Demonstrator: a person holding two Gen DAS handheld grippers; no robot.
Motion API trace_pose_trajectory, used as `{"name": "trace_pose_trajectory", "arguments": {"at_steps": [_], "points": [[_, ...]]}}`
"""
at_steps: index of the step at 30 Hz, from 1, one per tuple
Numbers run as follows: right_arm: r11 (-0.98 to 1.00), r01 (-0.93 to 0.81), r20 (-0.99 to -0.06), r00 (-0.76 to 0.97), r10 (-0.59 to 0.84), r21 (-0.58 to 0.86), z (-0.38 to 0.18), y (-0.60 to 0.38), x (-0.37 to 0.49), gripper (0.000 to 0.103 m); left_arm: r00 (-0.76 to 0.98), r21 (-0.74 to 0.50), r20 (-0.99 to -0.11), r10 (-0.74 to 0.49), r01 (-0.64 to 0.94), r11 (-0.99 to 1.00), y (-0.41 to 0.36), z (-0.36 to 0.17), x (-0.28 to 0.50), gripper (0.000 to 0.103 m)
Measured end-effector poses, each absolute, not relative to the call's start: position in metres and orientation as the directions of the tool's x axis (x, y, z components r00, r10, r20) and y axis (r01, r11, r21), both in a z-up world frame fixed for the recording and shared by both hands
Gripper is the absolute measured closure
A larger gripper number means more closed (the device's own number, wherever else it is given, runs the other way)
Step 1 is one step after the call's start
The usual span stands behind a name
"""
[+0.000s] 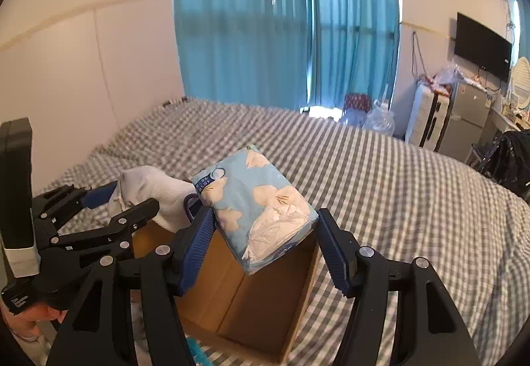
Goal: Organize objects
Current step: 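Carry socks and tissue pack into the cardboard box and open both tools, then grasp the white lace cloth with the left tool while the right tool grasps the bear figurine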
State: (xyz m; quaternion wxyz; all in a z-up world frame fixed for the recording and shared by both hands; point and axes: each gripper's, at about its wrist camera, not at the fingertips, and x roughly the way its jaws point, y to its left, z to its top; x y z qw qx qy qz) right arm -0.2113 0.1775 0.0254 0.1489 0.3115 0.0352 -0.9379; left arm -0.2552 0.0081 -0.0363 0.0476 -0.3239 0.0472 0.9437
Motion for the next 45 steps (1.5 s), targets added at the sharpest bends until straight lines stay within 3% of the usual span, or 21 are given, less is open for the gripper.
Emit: {"name": "trace_pose_trajectory", "arguments": {"at_steps": [9,13,16,20,24,30,36,40,45], "points": [[-0.947,0.311,-0.614,-0.734,-0.29,0.076,-0.009,0.174,-0.236,0.038,-0.768,0.008,-0.63,0.116,-0.156,-0.988,0.006,-0.054,-0.271,0.05],[-0.944,0.313,-0.602,-0.736,-0.309,0.102,-0.008,0.183,-0.228,0.031,-0.748,-0.021,-0.65,0.137,-0.162,-0.986,0.006,-0.051,-0.262,0.039],[-0.951,0.295,-0.576,-0.763,-0.293,0.094,0.007,0.196,-0.224,0.024,-0.767,-0.022,-0.629,0.129,-0.147,-0.989,0.004,-0.036,-0.249,0.017],[-0.953,0.289,-0.539,-0.79,-0.292,0.092,0.044,0.21,-0.197,0.021,-0.801,-0.036,-0.586,0.12,-0.122,-0.992,-0.004,-0.001,-0.224,0.008],[-0.961,0.273,-0.5,-0.827,-0.257,0.043,0.08,0.224,-0.165,0.011,-0.833,-0.048,-0.539,0.121,-0.113,-0.992,-0.011,0.034,-0.194,0.0],[-0.965,0.261,-0.414,-0.881,-0.229,-0.02,0.124,0.236,-0.101,0.0,-0.869,-0.013,-0.484,0.103,-0.111,-0.994,-0.016,0.07,-0.14,0.0],[-0.954,0.289,-0.385,-0.891,-0.24,-0.074,0.135,0.222,-0.046,0.0,-0.865,0.0,-0.495,0.081,-0.093,-0.996,-0.03,0.061,-0.096,0.0],[-0.945,0.314,-0.423,-0.871,-0.251,-0.085,0.109,0.207,-0.023,0.0,-0.843,-0.004,-0.535,0.052,-0.058,-0.998,-0.039,0.028,-0.074,0.0],[-0.942,0.324,-0.523,-0.82,-0.234,-0.086,0.038,0.191,-0.019,0.0,-0.82,0.005,-0.572,0.022,-0.031,-1.0,-0.044,-0.024,-0.054,0.0]]}}
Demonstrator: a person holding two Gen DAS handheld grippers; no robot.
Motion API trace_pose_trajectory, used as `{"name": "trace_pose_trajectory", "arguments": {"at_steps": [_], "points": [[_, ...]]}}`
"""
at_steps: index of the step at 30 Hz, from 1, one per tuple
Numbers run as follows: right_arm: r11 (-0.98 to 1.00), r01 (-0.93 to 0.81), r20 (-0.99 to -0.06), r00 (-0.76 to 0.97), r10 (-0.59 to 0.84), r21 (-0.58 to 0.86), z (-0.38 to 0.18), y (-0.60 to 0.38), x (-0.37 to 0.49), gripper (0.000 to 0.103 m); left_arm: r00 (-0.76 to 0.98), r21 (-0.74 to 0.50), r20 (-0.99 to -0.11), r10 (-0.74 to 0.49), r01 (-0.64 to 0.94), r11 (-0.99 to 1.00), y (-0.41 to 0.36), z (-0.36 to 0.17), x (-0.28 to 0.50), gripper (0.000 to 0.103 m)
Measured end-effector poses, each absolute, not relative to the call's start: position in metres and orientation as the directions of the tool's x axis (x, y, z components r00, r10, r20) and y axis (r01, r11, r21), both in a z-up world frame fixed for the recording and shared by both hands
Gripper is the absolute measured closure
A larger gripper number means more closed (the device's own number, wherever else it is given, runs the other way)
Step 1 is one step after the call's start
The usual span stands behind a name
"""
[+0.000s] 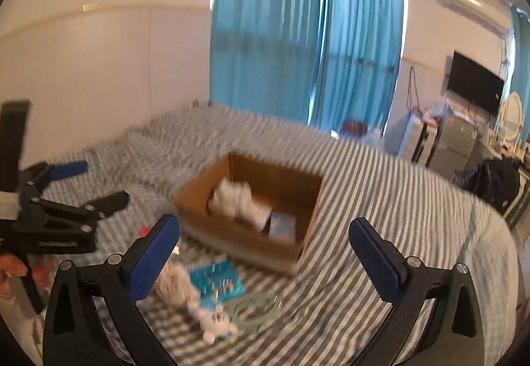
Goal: Organize objects
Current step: 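Grasp the white lace cloth with the left tool while the right tool grasps the bear figurine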
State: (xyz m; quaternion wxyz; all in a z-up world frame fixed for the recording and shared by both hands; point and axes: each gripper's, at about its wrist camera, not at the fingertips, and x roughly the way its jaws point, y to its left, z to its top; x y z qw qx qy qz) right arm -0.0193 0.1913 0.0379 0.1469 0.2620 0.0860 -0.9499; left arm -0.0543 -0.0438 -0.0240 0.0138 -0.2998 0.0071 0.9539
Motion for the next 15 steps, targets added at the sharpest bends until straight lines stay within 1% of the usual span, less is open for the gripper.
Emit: {"name": "trace_pose_trajectory", "arguments": {"at_steps": [1,4,5,8,11,13,15], "points": [[-0.941,0.327,-0.538,-0.811,-0.229,-0.092,0.022,0.189,-0.019,0.0,-0.813,0.004,-0.583,0.016,-0.023,-1.0,-0.045,-0.038,-0.052,0.0],[-0.932,0.346,-0.634,-0.746,-0.204,-0.108,-0.033,0.178,-0.024,0.0,-0.786,-0.007,-0.618,0.013,-0.012,-1.0,-0.049,-0.065,-0.047,0.0],[-0.928,0.359,-0.67,-0.714,-0.206,-0.098,-0.053,0.176,-0.025,0.0,-0.775,-0.016,-0.632,0.015,-0.006,-1.0,-0.05,-0.076,-0.047,0.0],[-0.919,0.391,-0.728,-0.646,-0.23,-0.057,-0.091,0.172,-0.027,0.0,-0.736,-0.035,-0.676,0.038,-0.02,-0.999,-0.047,-0.1,-0.048,0.0],[-0.908,0.417,-0.766,-0.598,-0.237,-0.045,-0.113,0.167,-0.033,0.0,-0.703,-0.01,-0.71,0.026,-0.027,-1.0,-0.042,-0.119,-0.052,0.0],[-0.905,0.422,-0.78,-0.582,-0.23,-0.048,-0.121,0.166,-0.038,0.0,-0.69,-0.001,-0.723,0.022,-0.031,-1.0,-0.04,-0.125,-0.053,0.0],[-0.902,0.43,-0.792,-0.558,-0.248,-0.021,-0.129,0.167,-0.044,0.001,-0.677,-0.001,-0.736,0.025,-0.035,-0.999,-0.038,-0.129,-0.055,0.0]]}}
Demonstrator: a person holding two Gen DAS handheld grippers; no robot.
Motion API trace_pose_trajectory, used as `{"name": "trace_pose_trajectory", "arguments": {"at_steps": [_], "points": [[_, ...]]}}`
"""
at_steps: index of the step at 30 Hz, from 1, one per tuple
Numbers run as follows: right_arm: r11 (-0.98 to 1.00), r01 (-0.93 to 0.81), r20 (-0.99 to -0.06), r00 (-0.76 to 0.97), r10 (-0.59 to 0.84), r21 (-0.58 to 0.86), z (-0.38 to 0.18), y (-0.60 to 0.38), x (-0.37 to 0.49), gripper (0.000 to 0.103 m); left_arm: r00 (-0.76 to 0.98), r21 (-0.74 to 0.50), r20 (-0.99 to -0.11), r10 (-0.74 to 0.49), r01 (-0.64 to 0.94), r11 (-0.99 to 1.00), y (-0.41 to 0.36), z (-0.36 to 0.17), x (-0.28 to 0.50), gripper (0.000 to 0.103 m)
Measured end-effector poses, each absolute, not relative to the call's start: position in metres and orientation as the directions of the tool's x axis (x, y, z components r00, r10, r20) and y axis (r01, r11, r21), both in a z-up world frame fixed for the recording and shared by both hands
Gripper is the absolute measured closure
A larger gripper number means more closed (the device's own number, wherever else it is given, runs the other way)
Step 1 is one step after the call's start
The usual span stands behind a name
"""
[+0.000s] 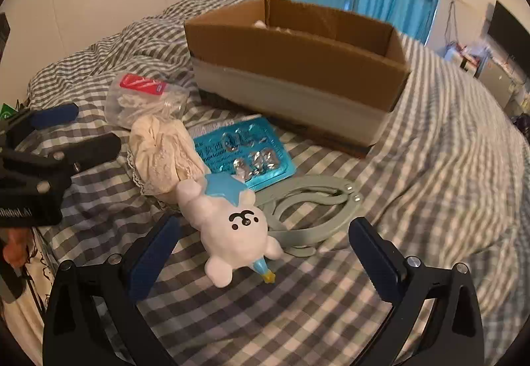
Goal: Organize objects
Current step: 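Grasp the white lace cloth with the left tool while the right tool grasps the bear figurine, then lower lace cloth and bear figurine into the box and release both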
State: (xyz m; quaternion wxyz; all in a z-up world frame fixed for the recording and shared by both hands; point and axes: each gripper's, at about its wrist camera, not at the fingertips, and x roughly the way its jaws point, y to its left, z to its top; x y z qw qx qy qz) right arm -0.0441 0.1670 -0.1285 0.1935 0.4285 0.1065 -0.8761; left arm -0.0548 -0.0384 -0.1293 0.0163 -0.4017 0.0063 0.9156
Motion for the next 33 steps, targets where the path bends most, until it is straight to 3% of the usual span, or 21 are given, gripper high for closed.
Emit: {"name": "trace_pose_trajectory", "arguments": {"at_steps": [3,5,6,17,18,20,25,29,33], "points": [[-0.892,0.449,-0.807,-0.51,-0.298,0.045,-0.135,0.167,-0.051,0.014,-0.662,0.007,-0.749,0.023,-0.043,-0.999,-0.033,-0.133,-0.058,0.0],[-0.876,0.469,-0.817,-0.458,-0.349,0.112,-0.137,0.169,-0.052,0.034,-0.655,0.017,-0.755,0.021,-0.052,-0.999,-0.029,-0.133,-0.061,0.0],[-0.867,0.479,-0.817,-0.44,-0.373,0.138,-0.138,0.17,-0.052,0.052,-0.651,0.02,-0.759,0.021,-0.056,-0.998,-0.027,-0.134,-0.062,0.0],[-0.922,0.385,-0.771,-0.572,-0.279,0.049,-0.109,0.219,-0.043,0.055,-0.597,0.013,-0.799,0.079,-0.147,-0.989,0.018,-0.158,-0.089,0.001],[-0.925,0.376,-0.769,-0.574,-0.281,0.057,-0.11,0.221,-0.043,0.055,-0.591,0.011,-0.803,0.081,-0.151,-0.989,0.019,-0.16,-0.09,0.004],[-0.93,0.363,-0.767,-0.579,-0.277,0.062,-0.111,0.226,-0.042,0.055,-0.57,0.006,-0.817,0.086,-0.158,-0.987,0.02,-0.164,-0.091,0.03],[-0.935,0.352,-0.759,-0.596,-0.264,0.048,-0.104,0.234,-0.035,0.055,-0.555,-0.012,-0.826,0.103,-0.165,-0.986,0.016,-0.16,-0.081,0.069],[-0.939,0.343,-0.752,-0.612,-0.245,0.027,-0.101,0.227,-0.028,0.055,-0.552,-0.021,-0.827,0.111,-0.167,-0.986,0.009,-0.153,-0.071,0.082],[-0.947,0.321,-0.744,-0.626,-0.232,0.026,-0.096,0.229,-0.017,0.055,-0.578,-0.017,-0.809,0.105,-0.155,-0.988,0.001,-0.14,-0.054,0.087]]}}
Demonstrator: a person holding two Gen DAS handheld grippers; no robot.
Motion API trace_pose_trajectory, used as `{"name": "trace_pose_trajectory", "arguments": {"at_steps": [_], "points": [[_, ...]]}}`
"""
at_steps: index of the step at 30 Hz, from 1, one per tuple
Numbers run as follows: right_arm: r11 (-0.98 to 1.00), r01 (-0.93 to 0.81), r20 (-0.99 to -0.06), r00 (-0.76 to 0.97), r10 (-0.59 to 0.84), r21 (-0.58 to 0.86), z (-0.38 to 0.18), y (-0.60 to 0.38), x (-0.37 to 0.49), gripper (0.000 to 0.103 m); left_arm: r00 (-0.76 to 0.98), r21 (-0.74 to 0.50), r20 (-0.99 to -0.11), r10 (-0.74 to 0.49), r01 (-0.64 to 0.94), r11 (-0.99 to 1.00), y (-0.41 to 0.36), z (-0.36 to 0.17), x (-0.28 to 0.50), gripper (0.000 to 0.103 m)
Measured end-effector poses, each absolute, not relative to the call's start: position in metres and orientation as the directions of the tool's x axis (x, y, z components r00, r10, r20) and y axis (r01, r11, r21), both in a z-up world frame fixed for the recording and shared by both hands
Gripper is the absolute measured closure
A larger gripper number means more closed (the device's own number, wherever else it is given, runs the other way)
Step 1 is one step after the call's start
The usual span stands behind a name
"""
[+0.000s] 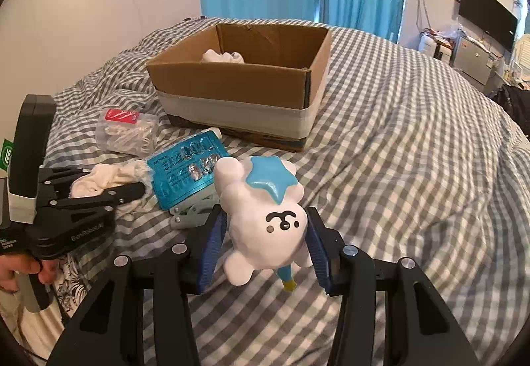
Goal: Organize objects
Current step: 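Lower lace cloth and bear figurine into the box and release both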
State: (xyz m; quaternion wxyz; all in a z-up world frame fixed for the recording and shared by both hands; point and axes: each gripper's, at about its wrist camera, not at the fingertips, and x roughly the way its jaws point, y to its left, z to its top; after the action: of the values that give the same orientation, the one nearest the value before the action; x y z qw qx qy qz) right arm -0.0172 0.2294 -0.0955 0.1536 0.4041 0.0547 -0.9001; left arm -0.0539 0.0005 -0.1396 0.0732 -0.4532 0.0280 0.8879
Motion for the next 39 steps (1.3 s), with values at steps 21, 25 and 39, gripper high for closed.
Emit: {"name": "trace_pose_trajectory", "arguments": {"at_steps": [21,25,39], "points": [[-0.932,0.351,-0.463,-0.843,-0.274,-0.086,0.096,0.208,-0.048,0.055,-0.825,-0.026,-0.517,0.226,-0.249,-0.968,0.011,0.068,-0.138,0.088],[-0.935,0.346,-0.456,-0.845,-0.278,-0.072,0.109,0.201,-0.096,0.055,-0.817,-0.021,-0.531,0.223,-0.25,-0.968,0.017,0.067,-0.188,0.088],[-0.941,0.335,-0.642,-0.711,-0.287,0.05,0.001,0.187,-0.254,0.056,-0.688,-0.035,-0.687,0.234,-0.29,-0.956,0.023,-0.047,-0.292,0.088]]}}
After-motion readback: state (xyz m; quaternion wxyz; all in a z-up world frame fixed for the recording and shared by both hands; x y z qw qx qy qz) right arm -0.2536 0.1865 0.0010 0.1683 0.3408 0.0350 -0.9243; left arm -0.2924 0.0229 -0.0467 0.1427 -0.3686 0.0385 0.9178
